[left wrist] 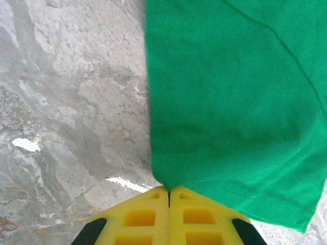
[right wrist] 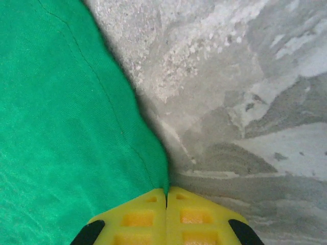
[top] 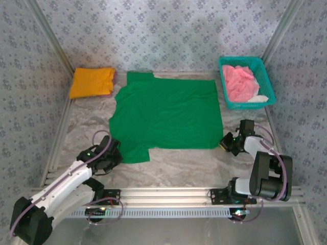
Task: Fold and stack the t-shirts
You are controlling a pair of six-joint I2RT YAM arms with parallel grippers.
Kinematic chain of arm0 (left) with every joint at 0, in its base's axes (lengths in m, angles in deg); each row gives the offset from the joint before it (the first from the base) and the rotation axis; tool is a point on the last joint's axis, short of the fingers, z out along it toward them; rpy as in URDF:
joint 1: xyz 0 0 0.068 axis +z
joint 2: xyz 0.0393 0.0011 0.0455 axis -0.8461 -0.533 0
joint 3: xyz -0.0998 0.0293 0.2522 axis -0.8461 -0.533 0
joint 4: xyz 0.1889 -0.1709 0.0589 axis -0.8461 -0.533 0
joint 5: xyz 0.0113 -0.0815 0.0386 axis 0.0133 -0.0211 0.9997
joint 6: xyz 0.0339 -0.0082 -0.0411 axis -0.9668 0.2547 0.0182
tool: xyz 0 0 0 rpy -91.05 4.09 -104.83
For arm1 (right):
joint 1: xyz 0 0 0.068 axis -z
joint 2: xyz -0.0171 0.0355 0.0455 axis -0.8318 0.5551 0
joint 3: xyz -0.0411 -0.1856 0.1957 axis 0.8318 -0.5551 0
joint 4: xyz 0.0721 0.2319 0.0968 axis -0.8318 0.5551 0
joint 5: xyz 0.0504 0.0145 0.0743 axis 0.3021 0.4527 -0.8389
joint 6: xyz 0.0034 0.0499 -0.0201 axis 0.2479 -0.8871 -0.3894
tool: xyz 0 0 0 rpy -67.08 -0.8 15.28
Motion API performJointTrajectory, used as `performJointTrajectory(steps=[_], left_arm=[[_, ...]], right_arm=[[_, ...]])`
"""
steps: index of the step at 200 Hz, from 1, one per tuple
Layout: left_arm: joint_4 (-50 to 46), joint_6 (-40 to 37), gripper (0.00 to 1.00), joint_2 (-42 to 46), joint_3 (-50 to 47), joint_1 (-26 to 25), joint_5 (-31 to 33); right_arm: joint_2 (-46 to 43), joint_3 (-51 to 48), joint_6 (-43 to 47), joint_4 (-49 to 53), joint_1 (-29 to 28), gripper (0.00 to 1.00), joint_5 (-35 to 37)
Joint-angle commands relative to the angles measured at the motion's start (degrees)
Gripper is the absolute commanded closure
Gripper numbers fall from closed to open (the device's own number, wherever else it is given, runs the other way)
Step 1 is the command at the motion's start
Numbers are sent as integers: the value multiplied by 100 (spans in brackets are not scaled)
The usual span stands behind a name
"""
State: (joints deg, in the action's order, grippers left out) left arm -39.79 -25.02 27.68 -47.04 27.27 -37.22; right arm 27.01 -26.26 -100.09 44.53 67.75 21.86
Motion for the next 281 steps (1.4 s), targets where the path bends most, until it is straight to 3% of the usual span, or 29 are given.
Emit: performJointTrajectory(steps=[1, 40, 110, 169, 193, 236, 281], left_arm=[[-157, -238, 100, 80, 336, 72, 216], [-535, -283, 100, 347, 518, 87, 316], [-1025, 140, 100, 1516, 240, 88, 53], [-1868, 82, 100, 2519, 601, 56, 143], [-1659, -315, 100, 2220, 817, 49, 150], [-857, -1289, 100, 885, 1857, 144, 516], [171, -1891, 100, -309, 2155, 1001, -610]], right_arm=[[-203, 274, 108, 387, 67, 100, -161], [-709, 363, 137, 895, 80, 100, -212], [-1677, 22, 156, 1784, 216, 100, -338], [-2452, -58, -5, 2423, 261, 100, -376], [-2526, -51, -150, 2195, 269, 100, -345], [-2214, 445, -300, 1759, 273, 100, -179], [-1441, 1020, -85, 1433, 232, 100, -154]])
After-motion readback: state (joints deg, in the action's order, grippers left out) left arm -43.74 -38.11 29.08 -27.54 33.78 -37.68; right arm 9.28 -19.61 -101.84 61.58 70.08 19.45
